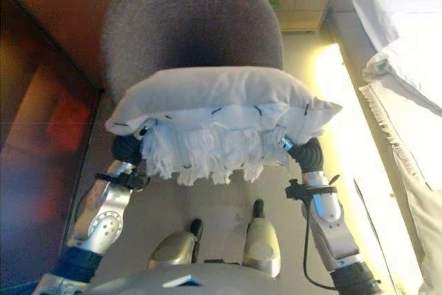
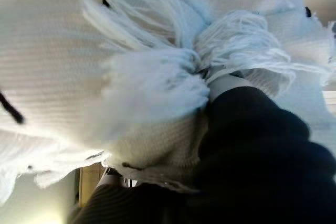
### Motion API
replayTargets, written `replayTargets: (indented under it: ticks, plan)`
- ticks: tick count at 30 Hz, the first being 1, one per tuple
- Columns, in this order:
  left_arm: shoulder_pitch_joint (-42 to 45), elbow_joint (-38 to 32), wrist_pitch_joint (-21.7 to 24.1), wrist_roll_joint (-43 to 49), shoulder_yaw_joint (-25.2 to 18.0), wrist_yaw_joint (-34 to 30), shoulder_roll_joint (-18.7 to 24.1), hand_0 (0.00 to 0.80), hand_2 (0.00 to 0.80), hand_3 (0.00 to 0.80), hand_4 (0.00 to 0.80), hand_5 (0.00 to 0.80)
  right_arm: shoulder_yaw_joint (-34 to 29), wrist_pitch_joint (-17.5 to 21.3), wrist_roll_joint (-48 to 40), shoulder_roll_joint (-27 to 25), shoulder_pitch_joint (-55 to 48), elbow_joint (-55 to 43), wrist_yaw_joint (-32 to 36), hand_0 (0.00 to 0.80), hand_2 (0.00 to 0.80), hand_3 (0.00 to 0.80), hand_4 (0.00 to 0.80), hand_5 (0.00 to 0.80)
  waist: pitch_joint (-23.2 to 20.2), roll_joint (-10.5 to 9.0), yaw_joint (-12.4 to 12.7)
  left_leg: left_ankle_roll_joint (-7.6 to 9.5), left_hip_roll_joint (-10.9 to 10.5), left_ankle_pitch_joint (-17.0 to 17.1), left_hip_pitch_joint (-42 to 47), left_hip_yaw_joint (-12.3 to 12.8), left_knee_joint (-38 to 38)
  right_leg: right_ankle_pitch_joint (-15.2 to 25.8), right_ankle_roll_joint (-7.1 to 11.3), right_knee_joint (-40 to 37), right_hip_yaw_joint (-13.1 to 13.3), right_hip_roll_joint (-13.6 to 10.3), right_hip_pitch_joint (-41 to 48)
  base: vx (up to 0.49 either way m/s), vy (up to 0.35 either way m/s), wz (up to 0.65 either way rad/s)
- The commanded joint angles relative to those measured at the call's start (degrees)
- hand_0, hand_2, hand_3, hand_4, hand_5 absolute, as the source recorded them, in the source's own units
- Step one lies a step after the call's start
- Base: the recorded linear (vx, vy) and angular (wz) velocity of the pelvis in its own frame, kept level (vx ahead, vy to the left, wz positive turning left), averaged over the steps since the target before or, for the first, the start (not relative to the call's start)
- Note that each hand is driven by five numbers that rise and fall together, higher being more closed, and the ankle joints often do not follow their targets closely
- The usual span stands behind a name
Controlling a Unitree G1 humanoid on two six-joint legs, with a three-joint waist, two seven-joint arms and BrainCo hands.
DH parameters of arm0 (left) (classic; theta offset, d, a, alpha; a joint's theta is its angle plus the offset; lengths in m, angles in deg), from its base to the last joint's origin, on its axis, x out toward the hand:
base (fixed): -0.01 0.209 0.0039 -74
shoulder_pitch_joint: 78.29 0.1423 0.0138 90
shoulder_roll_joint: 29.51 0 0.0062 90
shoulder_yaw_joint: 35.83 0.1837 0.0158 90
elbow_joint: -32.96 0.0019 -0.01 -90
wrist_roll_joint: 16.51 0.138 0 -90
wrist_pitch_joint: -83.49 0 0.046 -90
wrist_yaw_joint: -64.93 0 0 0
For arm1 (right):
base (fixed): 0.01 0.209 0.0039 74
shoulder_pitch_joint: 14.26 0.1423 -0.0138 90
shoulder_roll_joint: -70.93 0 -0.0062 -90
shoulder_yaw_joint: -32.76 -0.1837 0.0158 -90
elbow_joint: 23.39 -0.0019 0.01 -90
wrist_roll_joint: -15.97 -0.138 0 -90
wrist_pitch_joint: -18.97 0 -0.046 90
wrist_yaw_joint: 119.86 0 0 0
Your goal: Pick up the cushion and take it to the sofa
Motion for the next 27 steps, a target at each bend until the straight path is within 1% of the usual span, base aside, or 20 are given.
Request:
replayTargets:
  ticks: [1, 2, 3, 4, 6, 7, 8, 9, 10, 11, 12, 13, 14, 15, 16, 17, 19, 20, 23, 27]
  plan:
    - [-5.6, -8.9, 4.9, 0.6, 1.3, -1.9, -0.2, 0.800, 0.800, 0.800, 0.800, 0.800, 1.0, 6.4, 0.2, 0.7, 5.9, -4.3, 3.9, 0.800, 0.800, 0.800, 0.800, 0.800, -0.3, -2.60, -1.0, 8.90, -5.8, -14.4, 4.9, 9.9, 11.8, 14.7, 0.61, -11.4, 1.1, -2.4, -0.1, 0.628, -0.288, 0.43]
    - [-5.8, -8.7, 5.0, 0.4, 1.2, -2.1, -0.3, 0.800, 0.800, 0.800, 0.800, 0.800, 1.1, 6.5, 0.3, 0.4, 6.1, -4.3, 3.9, 0.800, 0.800, 0.800, 0.800, 0.800, 0.0, -2.40, -1.1, 9.21, -5.6, -15.5, 4.8, 10.2, 13.0, 13.7, 0.62, -11.4, 1.1, -2.0, 0.1, 0.626, -0.298, 0.44]
    - [-6.2, -7.7, 5.7, 1.2, 2.0, -1.8, -1.3, 0.800, 0.800, 0.800, 0.800, 0.800, 2.3, 5.9, 0.9, -0.3, 6.6, -4.7, 2.4, 0.800, 0.800, 0.800, 0.800, 0.800, -0.4, -2.45, -2.0, 10.07, -6.0, -17.7, 5.3, 9.8, 16.0, 13.5, 0.80, -10.2, 3.8, -1.4, 0.4, 0.628, -0.316, 0.37]
    - [-6.1, -7.4, 5.7, 1.1, 2.3, -1.2, -1.8, 0.800, 0.800, 0.800, 0.800, 0.800, 2.5, 5.1, 1.1, -0.5, 6.9, -4.8, 1.9, 0.800, 0.800, 0.800, 0.800, 0.800, -0.8, -2.07, -2.3, 9.73, -5.1, -17.8, 6.3, 9.4, 18.1, 13.0, 0.60, -7.7, 4.6, -0.6, 0.4, 0.738, -0.364, 0.47]
    - [-5.0, -7.3, 5.7, 0.6, 2.7, -0.4, -2.2, 0.800, 0.800, 0.800, 0.800, 0.800, 2.3, 3.4, 1.0, -0.9, 7.1, -5.3, 1.9, 0.800, 0.800, 0.800, 0.800, 0.800, -2.0, -1.30, -3.0, 8.27, -1.9, -15.4, 10.5, 8.6, 19.3, 11.5, -0.40, -2.5, 6.5, 1.7, 0.0, 0.570, -0.256, 0.61]
    - [-3.8, -7.3, 5.7, -0.1, 3.1, 0.3, -2.5, 0.800, 0.800, 0.800, 0.800, 0.800, 1.3, 2.5, 0.2, -1.4, 6.4, -5.6, 3.5, 0.800, 0.800, 0.800, 0.800, 0.800, -3.5, -0.16, -3.7, 5.56, 1.5, -8.2, 14.0, 8.5, 19.4, 9.7, -1.23, 0.0, 6.0, 3.8, -0.1, 0.552, -0.250, 0.51]
    - [-3.1, -7.7, 6.0, 0.1, 3.2, 0.6, -2.8, 0.800, 0.800, 0.800, 0.800, 0.800, 0.7, 2.6, -0.8, -1.8, 6.1, -5.4, 5.6, 0.800, 0.800, 0.800, 0.800, 0.800, -4.4, 0.23, -4.2, 3.96, 2.7, -2.8, 14.9, 8.6, 19.9, 8.7, -1.60, 0.1, 4.8, 4.8, 0.3, 0.620, -0.331, 0.20]
    - [-2.9, -8.5, 6.3, 1.4, 4.0, 1.3, -3.3, 0.800, 0.800, 0.800, 0.800, 0.800, 0.1, 2.4, -1.2, -2.2, 5.7, -4.9, 7.1, 0.800, 0.800, 0.800, 0.800, 0.800, -4.9, -0.06, -4.1, 2.01, 3.1, 5.0, 11.3, 9.2, 26.0, 6.7, -3.31, -0.4, 4.1, 6.3, 2.7, 0.452, -0.282, 0.20]
    - [-3.0, -8.7, 6.5, 2.0, 4.6, 1.7, -3.7, 0.800, 0.800, 0.800, 0.800, 0.800, -0.2, 2.2, -0.8, -2.2, 5.5, -4.5, 7.4, 0.800, 0.800, 0.800, 0.800, 0.800, -4.9, -0.66, -3.9, 1.71, 2.6, 6.6, 8.4, 9.0, 29.2, 6.2, -4.14, -1.1, 4.1, 6.5, 4.1, 0.403, -0.263, 0.10]
    - [-3.3, -8.5, 6.6, 2.2, 5.3, 2.1, -4.2, 0.800, 0.800, 0.800, 0.800, 0.800, -0.4, 2.4, -0.1, -2.1, 5.2, -3.6, 7.5, 0.800, 0.800, 0.800, 0.800, 0.800, -4.4, -1.81, -3.1, 1.98, 1.2, 6.1, 4.2, 9.0, 32.8, 6.1, -4.87, -2.2, 3.9, 6.1, 6.2, 0.310, -0.243, 0.08]
    - [-4.0, -8.6, 6.4, 3.0, 5.9, 2.3, -4.9, 0.800, 0.800, 0.800, 0.800, 0.800, 0.3, 3.3, -0.2, -2.7, 5.9, -2.8, 6.1, 0.800, 0.800, 0.800, 0.800, 0.800, -2.3, -3.46, -0.8, 2.95, -1.4, 3.7, -4.1, 9.7, 34.0, 5.6, -5.03, -3.5, 3.2, 6.0, 9.6, 0.255, -0.247, 0.06]
    - [-4.3, -9.0, 6.3, 3.5, 5.8, 2.2, -4.8, 0.800, 0.800, 0.800, 0.800, 0.800, 0.9, 3.8, -0.7, -3.1, 6.5, -3.0, 4.9, 0.800, 0.800, 0.800, 0.800, 0.800, -1.2, -4.27, 0.6, 3.54, -2.7, 2.3, -8.0, 10.3, 33.3, 5.3, -4.94, -4.1, 2.8, 6.0, 10.6, 0.201, -0.251, 0.00]
    - [-4.5, -9.0, 6.7, 3.5, 5.7, 2.1, -4.1, 0.800, 0.800, 0.800, 0.800, 0.800, 1.9, 4.5, -0.9, -3.5, 7.6, -3.1, 3.7, 0.800, 0.800, 0.800, 0.800, 0.800, -0.4, -4.75, 1.7, 4.07, -3.1, 1.9, -10.1, 11.3, 28.7, 4.5, -4.77, -4.5, 2.2, 6.4, 10.9, 0.146, -0.174, -0.08]
    - [-4.6, -8.8, 7.1, 2.6, 5.5, 1.5, -3.3, 0.800, 0.800, 0.800, 0.800, 0.800, 2.6, 5.2, -0.6, -3.6, 8.5, -2.8, 2.6, 0.800, 0.800, 0.800, 0.800, 0.800, 0.1, -4.38, 2.3, 4.10, -2.0, 2.6, -10.1, 11.8, 22.5, 3.5, -4.76, -4.6, 1.3, 7.2, 10.9, 0.174, -0.109, -0.15]
    - [-4.7, -8.4, 7.5, 1.9, 5.2, 0.9, -2.7, 0.800, 0.800, 0.800, 0.800, 0.800, 3.2, 5.6, -0.3, -3.6, 9.4, -2.4, 1.6, 0.800, 0.800, 0.800, 0.800, 0.800, 0.4, -3.56, 3.0, 3.51, -0.6, 4.9, -9.7, 11.3, 14.0, 2.5, -4.83, -4.5, 0.5, 8.3, 11.0, 0.208, -0.026, -0.19]
    - [-4.7, -8.4, 7.3, 1.3, 4.7, -0.1, -2.2, 0.800, 0.800, 0.800, 0.800, 0.800, 3.8, 5.7, 0.7, -3.3, 9.9, -2.0, 0.1, 0.800, 0.800, 0.800, 0.800, 0.800, 1.0, -2.46, 4.1, 2.05, 0.5, 9.0, -9.0, 9.6, 4.5, 1.1, -5.06, -4.4, -0.1, 10.0, 11.8, 0.243, 0.005, -0.07]
    - [-4.2, -8.6, 6.9, 0.7, 4.1, -1.1, -2.4, 0.800, 0.800, 0.800, 0.800, 0.800, 4.4, 4.9, 1.2, -2.8, 10.2, -2.1, -1.0, 0.800, 0.800, 0.800, 0.800, 0.800, 1.6, -1.67, 5.4, 0.56, 2.1, 12.7, -8.8, 8.7, -2.8, -0.4, -5.45, -4.6, -0.6, 11.5, 13.5, 0.316, 0.019, -0.06]
    - [-3.7, -9.4, 6.2, 1.3, 3.6, -1.4, -2.9, 0.800, 0.800, 0.800, 0.800, 0.800, 4.8, 4.6, 1.4, -2.3, 9.8, -2.6, -1.0, 0.800, 0.800, 0.800, 0.800, 0.800, 1.7, -1.22, 6.2, -0.73, 3.9, 15.5, -9.2, 8.2, -7.6, -1.9, -5.88, -4.7, -0.8, 12.5, 15.2, 0.387, 0.041, -0.02]
    - [-3.1, -10.7, 4.9, 1.6, 3.2, 0.1, -3.4, 0.800, 0.800, 0.800, 0.800, 0.800, 5.6, 3.9, 2.5, -1.4, 8.2, -3.3, 0.5, 0.800, 0.800, 0.800, 0.800, 0.800, 1.8, -0.99, 7.0, -2.02, 6.4, 18.3, -9.5, 8.0, -11.4, -5.0, -6.27, -4.7, -0.6, 13.1, 19.5, 0.429, 0.085, -0.10]
    - [-2.0, -10.0, 5.4, 1.0, 2.5, 1.3, -2.8, 0.800, 0.800, 0.800, 0.800, 0.800, 6.4, 2.9, 1.0, -2.0, 8.5, -4.1, 2.1, 0.800, 0.800, 0.800, 0.800, 0.800, 1.7, -0.95, 7.8, -3.03, 10.2, 19.6, -9.9, 5.6, -13.1, -9.1, -6.29, -2.8, 0.8, 12.8, 22.4, 0.475, 0.170, -0.13]
